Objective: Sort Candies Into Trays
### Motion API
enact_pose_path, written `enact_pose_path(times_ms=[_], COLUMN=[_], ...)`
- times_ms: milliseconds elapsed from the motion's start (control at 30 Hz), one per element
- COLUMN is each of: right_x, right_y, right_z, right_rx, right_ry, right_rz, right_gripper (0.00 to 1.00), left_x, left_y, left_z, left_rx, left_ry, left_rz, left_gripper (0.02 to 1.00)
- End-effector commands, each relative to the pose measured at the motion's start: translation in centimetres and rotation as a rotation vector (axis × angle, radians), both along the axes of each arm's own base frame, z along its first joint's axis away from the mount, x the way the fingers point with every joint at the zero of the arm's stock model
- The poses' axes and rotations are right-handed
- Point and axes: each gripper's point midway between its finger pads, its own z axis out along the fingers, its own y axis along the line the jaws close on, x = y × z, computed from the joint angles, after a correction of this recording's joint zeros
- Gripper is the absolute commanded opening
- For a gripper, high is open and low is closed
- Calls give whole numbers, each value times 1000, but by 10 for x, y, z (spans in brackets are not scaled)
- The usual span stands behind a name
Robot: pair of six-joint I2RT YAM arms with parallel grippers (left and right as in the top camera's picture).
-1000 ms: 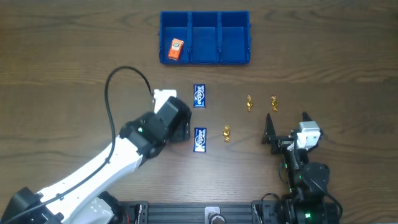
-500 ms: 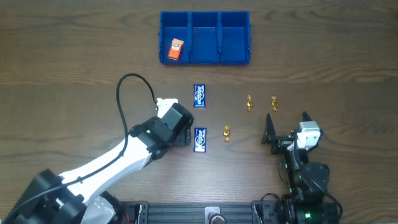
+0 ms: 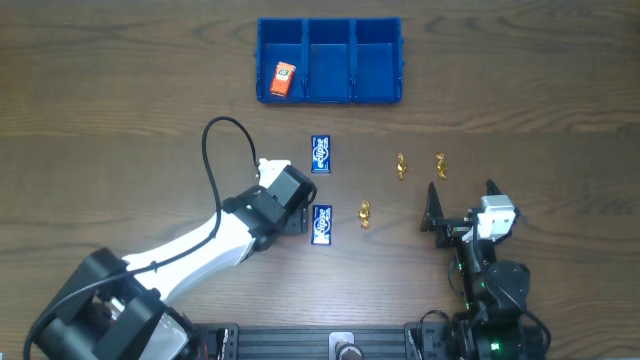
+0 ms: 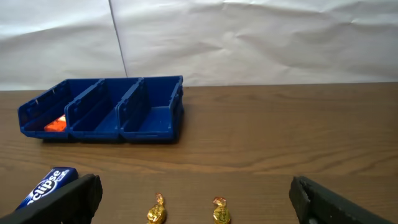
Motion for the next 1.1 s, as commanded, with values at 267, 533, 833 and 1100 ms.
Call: enact_pose_path(times_ms=[267, 533, 833, 1100], right_x=[0, 0, 0, 0], right_y=[1, 1, 1, 1], right_z=[-1, -1, -1, -1], right_rx=[-9, -9, -9, -9], right_ry=[-1, -1, -1, -1], right_rz=[8, 8, 8, 8], right_gripper=[998, 998, 998, 998], left_x=[6, 10, 25, 82], left_y=[0, 0, 0, -2], left_z=[-9, -10, 7, 144], left_rx=[27, 24, 36, 97], left_ry=[-14, -24, -81, -327], left_rz=[-11, -6, 23, 67], left_gripper=[581, 395, 314, 305])
